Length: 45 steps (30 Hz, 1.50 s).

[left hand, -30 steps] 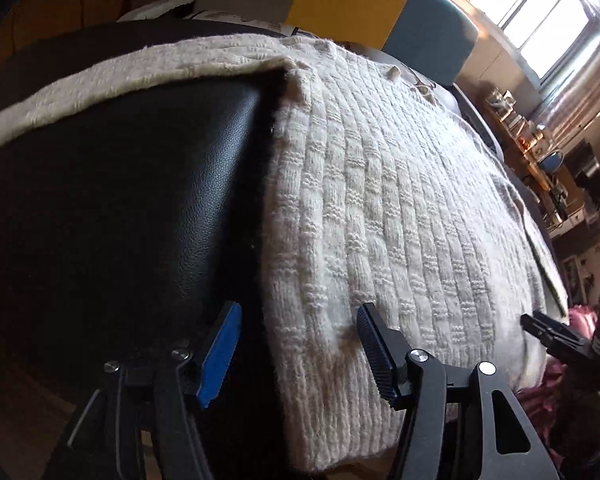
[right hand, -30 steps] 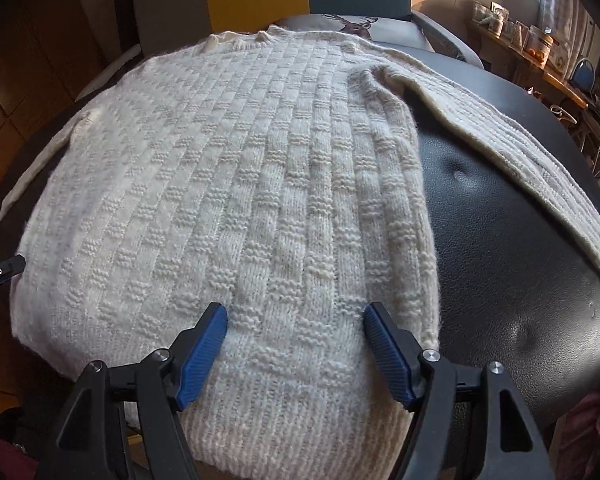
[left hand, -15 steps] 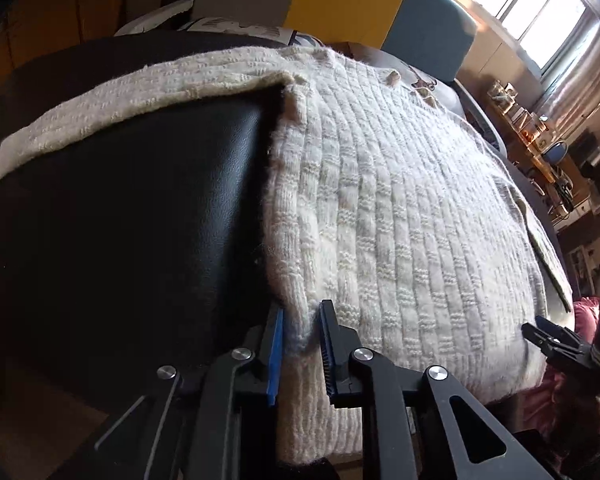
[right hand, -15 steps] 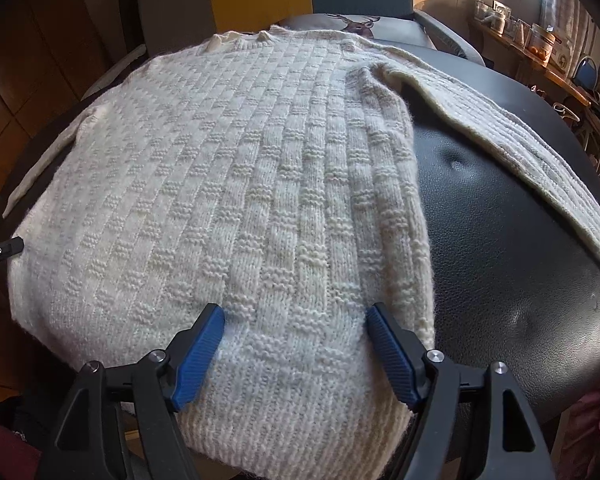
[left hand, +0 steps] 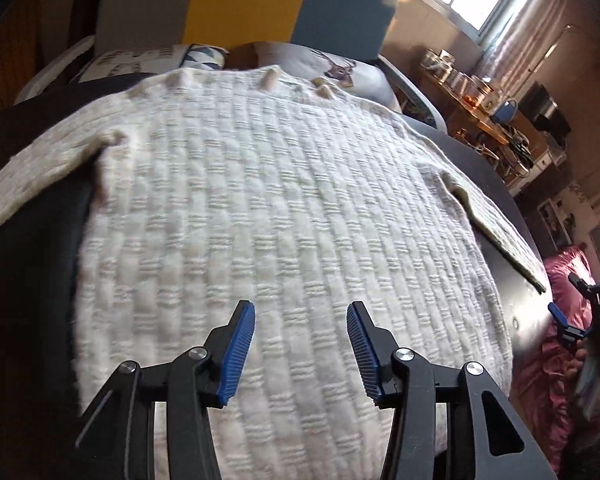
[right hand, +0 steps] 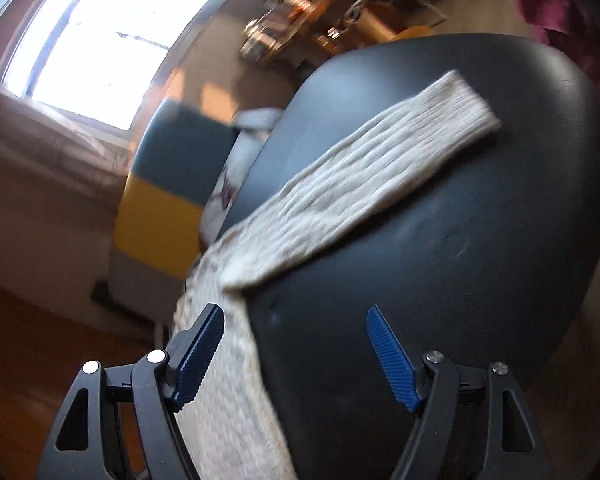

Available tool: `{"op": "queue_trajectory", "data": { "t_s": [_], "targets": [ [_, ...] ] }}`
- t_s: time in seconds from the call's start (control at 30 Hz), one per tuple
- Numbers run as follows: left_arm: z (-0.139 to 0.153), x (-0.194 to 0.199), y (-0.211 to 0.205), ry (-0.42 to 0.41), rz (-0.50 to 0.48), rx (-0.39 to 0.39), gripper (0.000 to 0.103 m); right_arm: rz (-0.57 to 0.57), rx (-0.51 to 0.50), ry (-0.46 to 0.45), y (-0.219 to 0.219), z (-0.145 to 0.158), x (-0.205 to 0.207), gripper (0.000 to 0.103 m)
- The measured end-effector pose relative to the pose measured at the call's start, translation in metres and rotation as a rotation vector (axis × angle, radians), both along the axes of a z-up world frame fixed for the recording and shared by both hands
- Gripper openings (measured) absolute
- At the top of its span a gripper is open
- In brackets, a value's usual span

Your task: Fold clothes

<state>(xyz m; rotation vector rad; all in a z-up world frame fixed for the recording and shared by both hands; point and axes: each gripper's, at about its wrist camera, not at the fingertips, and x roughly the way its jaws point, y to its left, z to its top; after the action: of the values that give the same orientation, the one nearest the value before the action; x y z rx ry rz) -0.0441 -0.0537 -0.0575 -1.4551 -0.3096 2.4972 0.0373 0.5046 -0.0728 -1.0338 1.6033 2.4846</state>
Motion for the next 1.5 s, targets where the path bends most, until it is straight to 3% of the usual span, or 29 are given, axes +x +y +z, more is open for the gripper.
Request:
{"op": "queue_trajectory", "data": {
  "t_s": [0.17,0.33,0.53,0.77,0.8,0.87,0.9,1.0,1.1,1.17,1.3,1.4,1.5],
  "targets": [
    [-0.002,-0.021,0.053,0.001,-0.113,-0.026,0.052,-0.221,-0.143,-0.028,0.066,-0.031,-0.004,0.076],
    [-0.011,-0.032,0.086,-0.016,-0.182,-0.073,0.053,-0.307,-0.156,-0.059,0.080,-0.045,-0.027,0.076],
    [-0.023,-0.042,0.109,-0.039,-0.224,-0.090,0.054,-0.317,-0.096,-0.082,0.084,-0.040,-0.052,0.076],
    [-0.031,-0.045,0.114,-0.063,-0.231,-0.081,0.055,-0.272,0.066,-0.156,0.077,-0.032,-0.076,0.074],
    [-0.031,-0.045,0.113,-0.065,-0.231,-0.077,0.055,-0.264,0.072,-0.174,0.077,-0.033,-0.077,0.067],
    [-0.032,-0.046,0.112,-0.069,-0.230,-0.069,0.055,-0.258,0.081,-0.211,0.078,-0.037,-0.080,0.021],
    [-0.032,-0.045,0.111,-0.068,-0.231,-0.067,0.055,-0.271,0.074,-0.223,0.080,-0.042,-0.078,0.008],
    [-0.030,-0.044,0.111,-0.070,-0.235,-0.065,0.055,-0.281,0.048,-0.201,0.085,-0.049,-0.072,0.007],
    [-0.026,-0.046,0.112,-0.083,-0.243,-0.041,0.055,-0.233,0.147,-0.218,0.079,-0.040,-0.078,0.007],
    [-0.021,-0.050,0.115,-0.096,-0.249,0.001,0.055,-0.168,0.280,-0.225,0.067,-0.029,-0.087,0.007],
    [-0.004,-0.073,0.135,-0.152,-0.275,0.158,0.055,0.019,0.515,-0.141,0.035,-0.006,-0.103,0.007],
    [0.014,-0.099,0.171,-0.186,-0.336,0.250,0.055,0.173,0.572,-0.057,0.016,0.003,-0.109,0.008],
    [0.028,-0.123,0.219,-0.214,-0.411,0.325,0.056,0.324,0.638,-0.043,-0.002,0.001,-0.118,0.008]
  ]
}}
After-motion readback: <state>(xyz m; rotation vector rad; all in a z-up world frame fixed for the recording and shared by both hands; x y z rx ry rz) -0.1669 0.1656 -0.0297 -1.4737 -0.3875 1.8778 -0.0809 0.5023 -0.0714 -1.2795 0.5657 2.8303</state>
